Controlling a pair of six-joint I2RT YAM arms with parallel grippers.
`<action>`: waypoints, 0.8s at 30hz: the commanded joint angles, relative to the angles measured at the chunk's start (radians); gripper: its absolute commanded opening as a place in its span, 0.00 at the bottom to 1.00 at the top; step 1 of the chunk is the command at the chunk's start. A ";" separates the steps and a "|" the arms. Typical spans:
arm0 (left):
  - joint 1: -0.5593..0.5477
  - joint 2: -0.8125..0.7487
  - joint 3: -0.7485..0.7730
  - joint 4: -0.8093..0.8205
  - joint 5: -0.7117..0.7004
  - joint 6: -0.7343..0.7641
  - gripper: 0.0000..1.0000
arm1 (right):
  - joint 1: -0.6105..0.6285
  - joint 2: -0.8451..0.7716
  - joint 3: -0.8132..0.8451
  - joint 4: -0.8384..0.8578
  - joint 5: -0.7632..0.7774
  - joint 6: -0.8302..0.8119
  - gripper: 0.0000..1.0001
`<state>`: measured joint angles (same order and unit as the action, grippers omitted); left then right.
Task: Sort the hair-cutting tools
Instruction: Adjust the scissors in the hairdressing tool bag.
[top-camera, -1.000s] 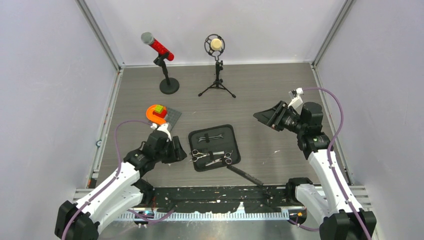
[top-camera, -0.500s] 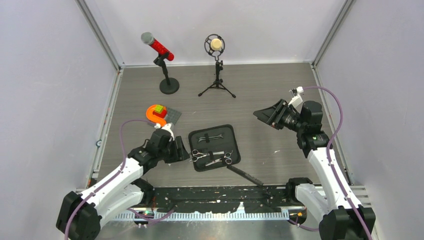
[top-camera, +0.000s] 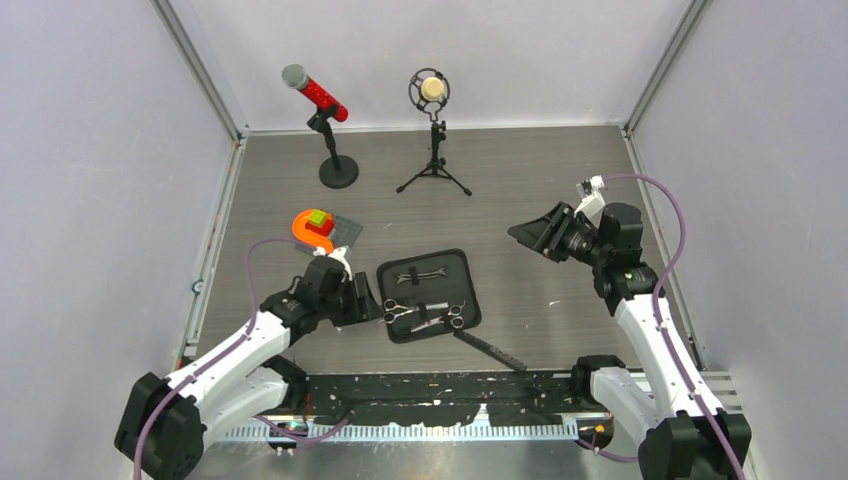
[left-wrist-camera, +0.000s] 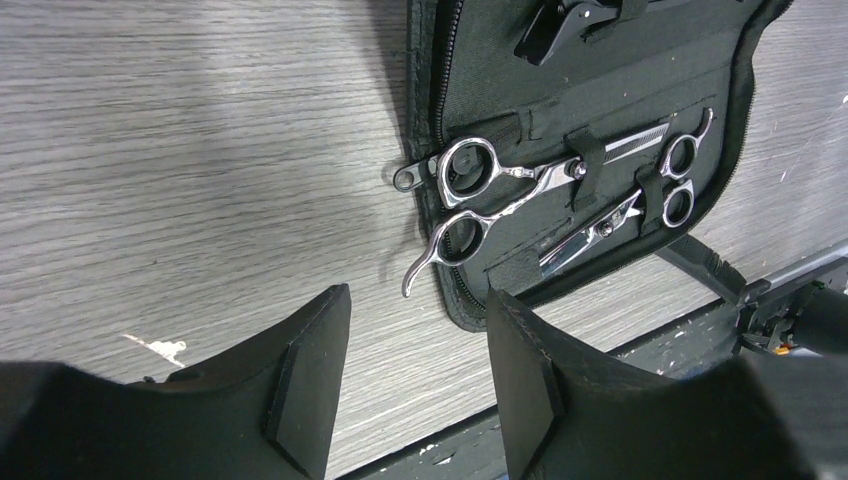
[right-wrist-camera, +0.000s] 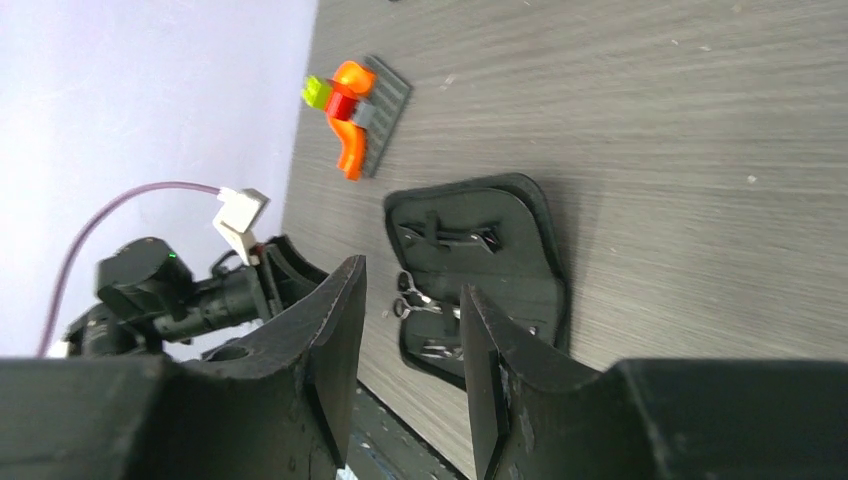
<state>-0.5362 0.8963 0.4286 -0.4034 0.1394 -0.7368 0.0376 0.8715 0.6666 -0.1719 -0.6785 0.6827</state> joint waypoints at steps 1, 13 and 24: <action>0.004 0.032 0.004 0.070 0.049 -0.019 0.54 | 0.038 0.034 -0.016 -0.098 0.097 -0.138 0.09; 0.004 0.066 0.006 0.087 0.083 -0.032 0.50 | 0.282 0.225 -0.086 -0.043 0.264 -0.168 0.33; 0.004 0.051 0.001 0.078 0.081 -0.039 0.49 | 0.291 0.192 0.008 -0.092 0.289 -0.172 0.61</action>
<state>-0.5358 0.9688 0.4286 -0.3485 0.2062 -0.7609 0.3218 1.1057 0.6319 -0.2928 -0.3950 0.5076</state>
